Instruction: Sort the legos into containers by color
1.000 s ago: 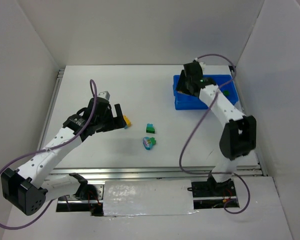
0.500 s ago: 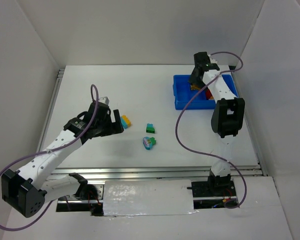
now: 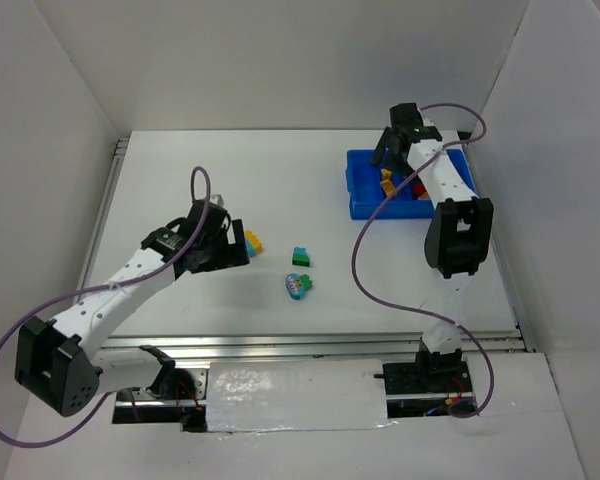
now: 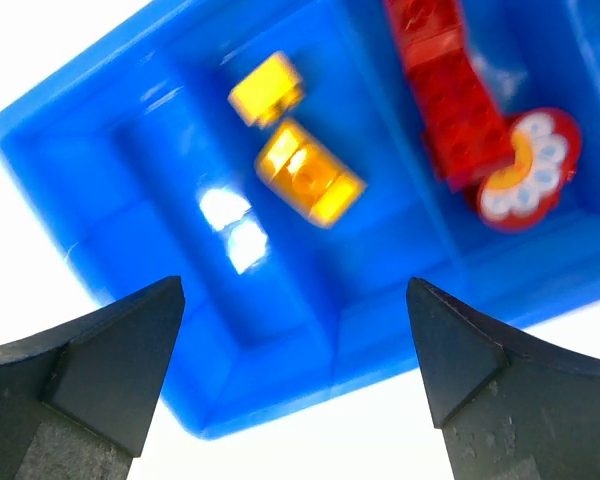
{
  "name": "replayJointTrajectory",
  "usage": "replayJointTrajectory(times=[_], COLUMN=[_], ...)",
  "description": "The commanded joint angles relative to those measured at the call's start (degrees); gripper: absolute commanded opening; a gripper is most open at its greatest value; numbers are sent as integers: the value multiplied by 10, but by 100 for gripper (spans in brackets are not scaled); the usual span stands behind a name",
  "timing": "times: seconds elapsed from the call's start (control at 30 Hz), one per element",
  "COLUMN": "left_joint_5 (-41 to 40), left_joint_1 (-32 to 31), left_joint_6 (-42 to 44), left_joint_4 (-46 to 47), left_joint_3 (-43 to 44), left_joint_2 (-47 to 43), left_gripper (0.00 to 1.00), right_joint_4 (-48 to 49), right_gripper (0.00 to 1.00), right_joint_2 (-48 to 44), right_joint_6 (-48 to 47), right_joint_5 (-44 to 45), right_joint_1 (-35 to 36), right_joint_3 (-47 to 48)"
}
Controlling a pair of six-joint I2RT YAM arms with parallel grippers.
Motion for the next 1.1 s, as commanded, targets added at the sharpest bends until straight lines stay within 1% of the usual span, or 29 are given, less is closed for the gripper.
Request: replayJointTrajectory(times=[0.0,0.07,0.1,0.13,0.17,0.2,0.23,0.3,0.33,0.37,0.43,0.5,0.63,0.7,0.8,0.83,0.9,0.93,0.97,1.0,1.03,1.07], left_joint_5=[-19,-27,-29,-31,-37,-47,-70,-100,-113,-135,-156,-164,-173,-171,-165,-160,-150,-148,-143,-138,-122,-112], left_joint_1=[3,3,3,3,3,3,3,3,3,3,3,3,3,3,3,3,3,3,3,3,3,3], left_joint_6=[-11,-21,-24,-28,-38,-45,-56,-85,-94,-108,-117,-113,-119,-128,-142,-142,-139,-137,-134,-129,-113,-104], left_joint_4=[31,51,59,67,71,67,58,23,9,-1,-22,-18,-47,-51,-45,-38,-19,-16,-7,3,14,25], left_joint_3=[45,68,76,91,102,112,141,170,201,215,248,263,308,306,277,270,253,250,248,240,235,233], left_joint_2=[46,93,109,144,162,181,221,259,296,314,359,384,450,463,463,461,460,462,464,459,456,449], left_gripper=[100,99,99,100,99,98,98,92,90,85,81,81,79,78,78,72,67,52,40,31,8,0], right_joint_4=[27,73,82,93,117,125,133,145,146,150,146,138,107,100,94,90,90,88,90,92,96,110], right_gripper=[100,100,100,100,100,100,100,100,100,100,100,100,100,100,100,100,100,100,100,100,100,100], right_joint_2=[-161,-221,-273,-295,-339,-359,-378,-431,-448,-479,-506,-542,-587,-609,-622,-623,-620,-619,-616,-615,-615,-619], right_joint_6=[9,19,26,33,52,60,66,84,87,95,96,92,84,81,73,69,65,63,62,60,53,52], right_joint_5=[-29,-50,-62,-81,-124,-142,-148,-142,-145,-149,-164,-173,-161,-156,-139,-136,-131,-132,-141,-148,-150,-165], right_joint_1=[44,84,96,109,132,143,156,191,197,201,212,216,221,223,223,222,222,221,222,222,223,223], right_joint_3=[-71,-132,-186,-213,-269,-292,-317,-377,-393,-421,-437,-451,-456,-457,-456,-456,-458,-458,-461,-463,-465,-472])
